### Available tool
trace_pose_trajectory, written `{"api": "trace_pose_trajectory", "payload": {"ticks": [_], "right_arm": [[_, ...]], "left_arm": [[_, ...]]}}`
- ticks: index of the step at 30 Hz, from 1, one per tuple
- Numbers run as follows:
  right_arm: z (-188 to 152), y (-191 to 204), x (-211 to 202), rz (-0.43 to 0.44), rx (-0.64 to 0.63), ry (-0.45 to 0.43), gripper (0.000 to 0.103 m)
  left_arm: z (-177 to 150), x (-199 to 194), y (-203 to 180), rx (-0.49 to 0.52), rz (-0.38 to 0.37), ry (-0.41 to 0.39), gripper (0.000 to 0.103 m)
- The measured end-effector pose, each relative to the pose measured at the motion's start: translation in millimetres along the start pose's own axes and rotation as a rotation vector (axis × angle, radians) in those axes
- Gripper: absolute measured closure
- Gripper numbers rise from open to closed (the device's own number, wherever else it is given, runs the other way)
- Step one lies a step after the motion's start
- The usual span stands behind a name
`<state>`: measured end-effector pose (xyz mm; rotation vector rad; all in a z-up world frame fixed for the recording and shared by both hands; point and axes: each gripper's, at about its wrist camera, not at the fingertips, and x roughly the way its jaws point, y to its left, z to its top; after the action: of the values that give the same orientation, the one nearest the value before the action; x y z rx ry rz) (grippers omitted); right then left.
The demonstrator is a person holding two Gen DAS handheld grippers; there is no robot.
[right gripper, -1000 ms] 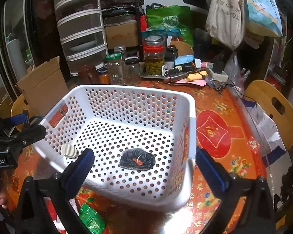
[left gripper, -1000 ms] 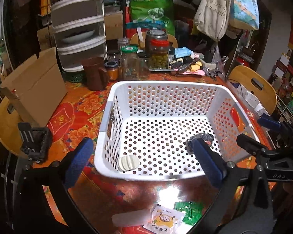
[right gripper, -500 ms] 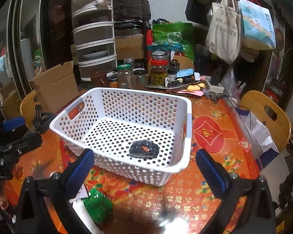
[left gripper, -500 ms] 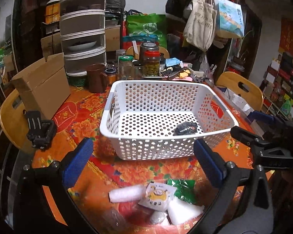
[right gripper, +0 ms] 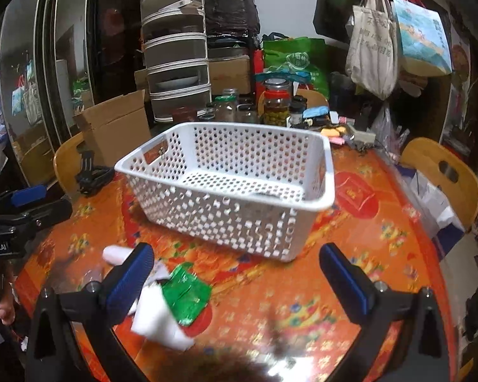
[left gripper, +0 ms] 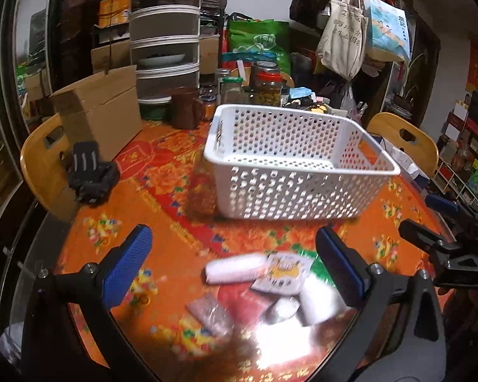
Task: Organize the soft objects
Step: 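Grasp the clear plastic bag with the left tool while the right tool grasps the white cloth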
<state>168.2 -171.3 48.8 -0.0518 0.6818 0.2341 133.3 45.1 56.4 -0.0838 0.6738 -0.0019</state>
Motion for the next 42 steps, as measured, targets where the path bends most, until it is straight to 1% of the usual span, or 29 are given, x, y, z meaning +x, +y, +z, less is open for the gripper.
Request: {"api": "trace_pose_trajectory", "payload": {"ticks": [7,10,15,18,23,26,28,32,34,35,36,37,38,40,41,42], "right_arm": [[-37.9,9.0,1.2,0.004,0.015,0.023,0.000],[-54.7,18.0,5.4,0.005,0.012,0.040,0.000],[-74.9,36.0,17.7,0.042,-0.015,0.083,0.000],[-84.0,45.0,26.7,0.068,-0.017,0.108,0.000],[-93.4,55.6,36.1,0.076,-0.018,0.130,0.001],[-95.1,63.2,39.6,0.080,-0.034,0.139,0.004],[-95.8,67.0,41.5,0.078,-0.045,0.146,0.010],[-98.2,73.1,48.3,0.062,-0.070,0.166,0.018],[-99.3,75.2,51.3,0.057,-0.078,0.174,0.028],[-100.1,75.9,52.5,0.057,-0.081,0.178,0.031],[-100.5,76.5,53.7,0.058,-0.083,0.184,0.037],[-101.1,76.7,54.8,0.059,-0.085,0.190,0.041],[-102.1,76.8,56.4,0.062,-0.085,0.197,0.045],[-102.9,76.5,57.0,0.067,-0.086,0.199,0.048],[-103.7,75.3,56.0,0.069,-0.084,0.197,0.049],[-103.5,74.8,55.3,0.072,-0.082,0.195,0.053]], "left_arm": [[-43.7,2.5,18.4,-0.051,0.015,0.042,0.001],[-60.6,13.8,24.3,-0.068,0.014,0.079,0.001],[-83.2,38.0,32.4,-0.092,0.012,0.139,0.002],[-90.5,48.4,36.0,-0.106,0.013,0.158,0.002],[-99.3,58.7,38.5,-0.110,0.010,0.181,0.002],[-103.3,63.9,39.9,-0.116,0.011,0.191,0.002],[-105.4,67.1,40.9,-0.120,0.009,0.198,0.002],[-107.3,73.2,39.6,-0.114,0.013,0.211,0.002],[-107.9,76.0,38.2,-0.108,0.015,0.217,0.007],[-108.3,77.1,37.3,-0.104,0.017,0.220,0.012],[-108.9,78.7,36.0,-0.098,0.018,0.225,0.019],[-109.3,79.5,34.8,-0.091,0.024,0.226,0.020],[-109.1,79.5,33.5,-0.082,0.034,0.223,0.025],[-108.8,79.8,31.9,-0.074,0.034,0.223,0.029],[-108.2,80.0,31.5,-0.073,0.031,0.222,0.033],[-108.6,78.8,30.9,-0.072,0.030,0.221,0.038]]}}
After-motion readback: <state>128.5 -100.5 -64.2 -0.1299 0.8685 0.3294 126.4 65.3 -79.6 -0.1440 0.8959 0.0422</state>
